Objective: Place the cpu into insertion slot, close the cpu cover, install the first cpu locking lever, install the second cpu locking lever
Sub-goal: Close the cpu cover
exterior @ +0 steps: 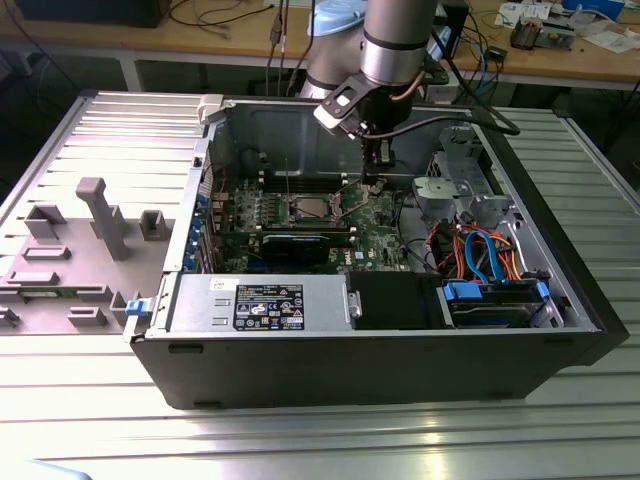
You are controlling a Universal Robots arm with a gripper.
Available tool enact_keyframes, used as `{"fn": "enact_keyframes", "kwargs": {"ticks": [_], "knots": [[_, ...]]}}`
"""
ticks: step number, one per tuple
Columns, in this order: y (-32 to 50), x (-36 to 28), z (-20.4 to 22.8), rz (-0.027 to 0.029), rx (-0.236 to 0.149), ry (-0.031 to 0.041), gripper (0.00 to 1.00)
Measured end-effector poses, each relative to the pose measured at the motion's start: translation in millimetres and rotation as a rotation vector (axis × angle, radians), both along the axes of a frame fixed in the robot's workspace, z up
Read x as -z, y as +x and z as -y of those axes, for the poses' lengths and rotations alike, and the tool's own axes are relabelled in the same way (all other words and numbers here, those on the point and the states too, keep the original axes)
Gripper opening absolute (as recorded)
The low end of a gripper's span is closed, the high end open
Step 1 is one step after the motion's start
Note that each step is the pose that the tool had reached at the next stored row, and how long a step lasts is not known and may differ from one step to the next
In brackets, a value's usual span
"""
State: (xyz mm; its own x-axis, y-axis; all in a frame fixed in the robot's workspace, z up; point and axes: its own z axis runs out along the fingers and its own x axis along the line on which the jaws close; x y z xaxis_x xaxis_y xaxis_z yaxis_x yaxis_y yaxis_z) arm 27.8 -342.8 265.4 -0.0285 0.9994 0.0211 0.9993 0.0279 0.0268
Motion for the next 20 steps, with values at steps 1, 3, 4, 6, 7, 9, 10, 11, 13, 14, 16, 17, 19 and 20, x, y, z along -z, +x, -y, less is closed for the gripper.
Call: {"fn": "enact_keyframes", "kwargs": {"ticks": [1, 3, 4, 6, 7, 9, 10, 11, 13, 14, 16, 17, 19, 20], "knots": [[0.1, 0.0, 0.0, 0.0, 0.0, 0.0, 0.11], [0.2, 0.0, 0.0, 0.0, 0.0, 0.0, 0.11], [0.3, 0.0, 0.0, -0.0001, 0.0, -0.0001, 0.11], [0.4, 0.0, 0.0, 0.0, 0.0, 0.0, 0.11], [0.5, 0.0, 0.0, 0.0, 0.0, 0.0, 0.11], [1.0, 0.0, 0.0, 0.0, 0.0, 0.0, 0.11], [1.3, 0.0, 0.0, 0.0, 0.0, 0.0, 0.11], [1.5, 0.0, 0.0, 0.0, 0.0, -0.0005, 0.11], [1.5, 0.0, 0.0, 0.0, 0.0, -0.0004, 0.11], [1.6, 0.0, 0.0, 0.0, 0.0, -0.0004, 0.11], [1.7, 0.0, 0.0, 0.0, 0.0, -0.0004, 0.11], [1.8, 0.0, 0.0, 0.0, 0.0, -0.0004, 0.11], [1.8, 0.0, 0.0, -0.0001, 0.0, -0.0003, 0.11], [1.8, 0.0, 0.0, 0.0, 0.0, -0.0003, 0.11]]}}
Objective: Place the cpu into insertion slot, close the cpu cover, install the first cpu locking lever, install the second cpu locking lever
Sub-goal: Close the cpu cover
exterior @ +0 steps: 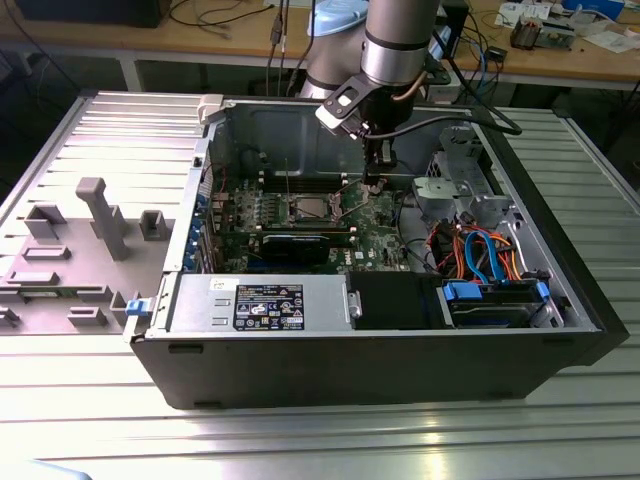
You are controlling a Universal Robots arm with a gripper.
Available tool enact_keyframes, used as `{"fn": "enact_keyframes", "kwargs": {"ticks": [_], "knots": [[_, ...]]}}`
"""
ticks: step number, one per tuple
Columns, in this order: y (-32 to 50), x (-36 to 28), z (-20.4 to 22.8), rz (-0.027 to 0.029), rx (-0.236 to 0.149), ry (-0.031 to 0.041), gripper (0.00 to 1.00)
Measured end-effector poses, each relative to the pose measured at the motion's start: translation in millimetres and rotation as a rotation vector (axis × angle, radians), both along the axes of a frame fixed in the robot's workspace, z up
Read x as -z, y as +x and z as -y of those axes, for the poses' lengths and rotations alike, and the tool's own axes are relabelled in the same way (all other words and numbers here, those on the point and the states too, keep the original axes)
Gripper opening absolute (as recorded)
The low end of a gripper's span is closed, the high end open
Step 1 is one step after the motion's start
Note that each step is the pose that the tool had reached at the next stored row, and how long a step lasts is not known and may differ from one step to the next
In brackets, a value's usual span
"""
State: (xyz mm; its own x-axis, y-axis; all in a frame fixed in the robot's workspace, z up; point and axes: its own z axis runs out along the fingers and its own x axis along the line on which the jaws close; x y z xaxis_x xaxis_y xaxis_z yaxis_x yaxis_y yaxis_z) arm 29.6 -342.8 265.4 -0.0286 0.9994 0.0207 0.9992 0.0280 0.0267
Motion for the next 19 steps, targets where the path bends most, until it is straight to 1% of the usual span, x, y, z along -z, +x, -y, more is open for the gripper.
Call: {"fn": "enact_keyframes", "kwargs": {"ticks": [5, 8, 10, 11, 12, 14, 15, 16, 17, 19], "knots": [[0.2, 0.0, 0.0, 0.0, 0.0, 0.0, 0.11], [4.9, 0.0, 0.0, -0.0008, 0.0, 0.0, 0.11], [11.6, 0.4, -0.2, -0.0034, 0.0, -0.0008, 0.11], [13.2, 0.7, -0.4, -0.0054, 0.0, -0.0011, 0.11], [15.9, 1.7, -0.8, -0.0091, 0.0, -0.0012, 0.11], [18.0, 2.9, -1.0, -0.0126, 0.0, -0.0014, 0.11], [20.0, 4.7, -1.3, -0.016, 0.0, -0.0014, 0.11], [20.7, 8.0, -1.3, -0.0184, 0.0, -0.0014, 0.11], [21.3, 11.4, -1.3, -0.0189, 0.0, -0.0014, 0.11], [22.7, 15.0, -1.3, -0.0191, 0.0, -0.0014, 0.11]]}}
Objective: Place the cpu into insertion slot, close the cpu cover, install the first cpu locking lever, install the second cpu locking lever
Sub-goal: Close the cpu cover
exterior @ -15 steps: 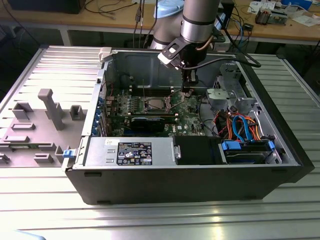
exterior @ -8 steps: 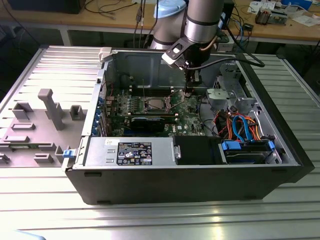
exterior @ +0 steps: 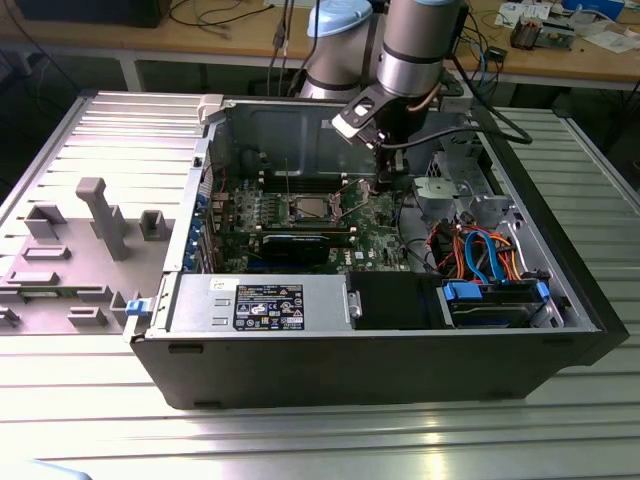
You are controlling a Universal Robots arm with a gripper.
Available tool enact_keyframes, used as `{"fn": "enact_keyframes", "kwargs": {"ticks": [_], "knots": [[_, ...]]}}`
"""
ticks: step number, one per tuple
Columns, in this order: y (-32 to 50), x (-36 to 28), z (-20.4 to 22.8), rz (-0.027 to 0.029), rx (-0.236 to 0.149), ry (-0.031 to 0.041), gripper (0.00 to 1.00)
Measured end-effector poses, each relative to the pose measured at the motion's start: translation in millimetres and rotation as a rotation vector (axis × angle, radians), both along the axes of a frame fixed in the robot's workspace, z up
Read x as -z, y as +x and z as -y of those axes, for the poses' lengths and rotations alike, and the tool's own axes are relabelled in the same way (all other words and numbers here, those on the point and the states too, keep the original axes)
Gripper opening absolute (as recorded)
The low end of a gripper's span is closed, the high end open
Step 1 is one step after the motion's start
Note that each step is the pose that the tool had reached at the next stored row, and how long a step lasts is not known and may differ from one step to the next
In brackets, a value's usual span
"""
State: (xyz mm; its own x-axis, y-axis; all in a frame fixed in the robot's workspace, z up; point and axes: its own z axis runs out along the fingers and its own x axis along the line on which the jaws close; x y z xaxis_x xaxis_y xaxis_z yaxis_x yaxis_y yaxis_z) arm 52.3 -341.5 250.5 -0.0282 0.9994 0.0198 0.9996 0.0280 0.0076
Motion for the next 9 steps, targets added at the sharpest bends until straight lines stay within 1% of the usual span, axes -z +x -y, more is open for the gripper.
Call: {"fn": "enact_keyframes", "kwargs": {"ticks": [2, 5, 9], "knots": [[0.5, 2.2, 0.0, -0.0005, 0.0, 0.0, 0.11], [0.5, 3.3, 0.0, -0.001, 0.0, -0.0002, 0.11], [-4.8, 3.4, 0.0, -0.001, 0.0, 0.0, 0.11]]}}
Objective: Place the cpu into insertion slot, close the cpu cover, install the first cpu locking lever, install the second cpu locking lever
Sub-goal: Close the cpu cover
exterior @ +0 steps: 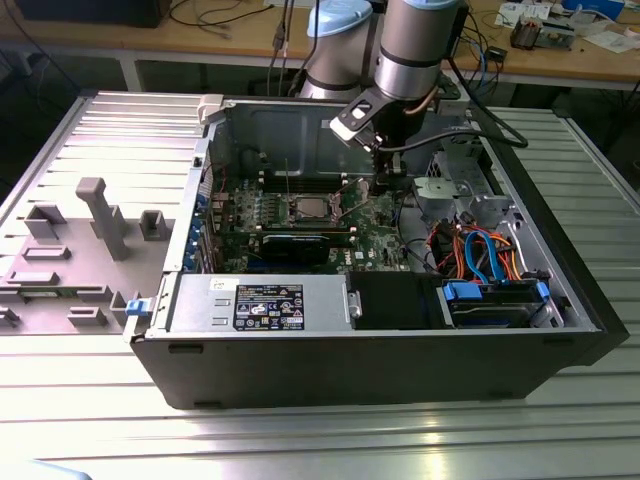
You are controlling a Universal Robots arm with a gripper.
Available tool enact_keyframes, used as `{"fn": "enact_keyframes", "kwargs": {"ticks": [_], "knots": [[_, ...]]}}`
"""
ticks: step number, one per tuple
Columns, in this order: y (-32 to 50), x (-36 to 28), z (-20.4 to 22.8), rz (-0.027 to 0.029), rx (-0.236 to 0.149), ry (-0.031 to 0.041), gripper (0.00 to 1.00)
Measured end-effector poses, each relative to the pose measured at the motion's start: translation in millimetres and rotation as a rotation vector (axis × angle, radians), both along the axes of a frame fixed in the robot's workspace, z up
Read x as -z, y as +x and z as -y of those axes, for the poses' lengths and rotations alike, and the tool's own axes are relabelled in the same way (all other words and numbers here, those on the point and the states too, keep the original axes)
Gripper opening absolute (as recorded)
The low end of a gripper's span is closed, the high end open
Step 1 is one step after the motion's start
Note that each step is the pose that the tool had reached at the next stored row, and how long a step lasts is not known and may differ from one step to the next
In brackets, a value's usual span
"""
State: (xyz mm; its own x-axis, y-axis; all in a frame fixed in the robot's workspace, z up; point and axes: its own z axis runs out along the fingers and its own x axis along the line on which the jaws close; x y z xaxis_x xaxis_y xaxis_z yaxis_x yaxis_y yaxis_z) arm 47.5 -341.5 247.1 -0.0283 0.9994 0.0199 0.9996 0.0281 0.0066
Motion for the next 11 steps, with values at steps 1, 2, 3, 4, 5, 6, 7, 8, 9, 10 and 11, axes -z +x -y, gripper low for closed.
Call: {"fn": "enact_keyframes", "kwargs": {"ticks": [1, 2, 3, 4, 5, 6, 7, 8, 9, 10, 11], "knots": [[-1.0, 0.0, 0.0, 0.0, 0.0, 0.0, 0.11], [-1.9, 0.0, 0.0, 0.0, 0.0, 0.0, 0.11], [-1.9, 0.0, 0.0, 0.0, 0.0, -0.0001, 0.11], [-2.1, 0.0, 0.0, 0.0, 0.0, 0.0, 0.11], [-2.1, 0.0, 0.0, 0.0, 0.0, -0.0001, 0.11], [-2.1, 0.0, 0.0, 0.0, 0.0, -0.0001, 0.11], [-2.1, 0.0, 0.0, 0.0, 0.0, -0.0001, 0.11], [-2.1, 0.0, 0.0, 0.0, 0.0, 0.0, 0.11], [-2.2, 0.0, 0.0, 0.0, 0.0, -0.0001, 0.11], [-2.2, 0.0, 0.0, 0.0, 0.0, -0.0001, 0.11], [-2.4, 0.0, 0.0, 0.0, 0.0, 0.0, 0.11]]}}
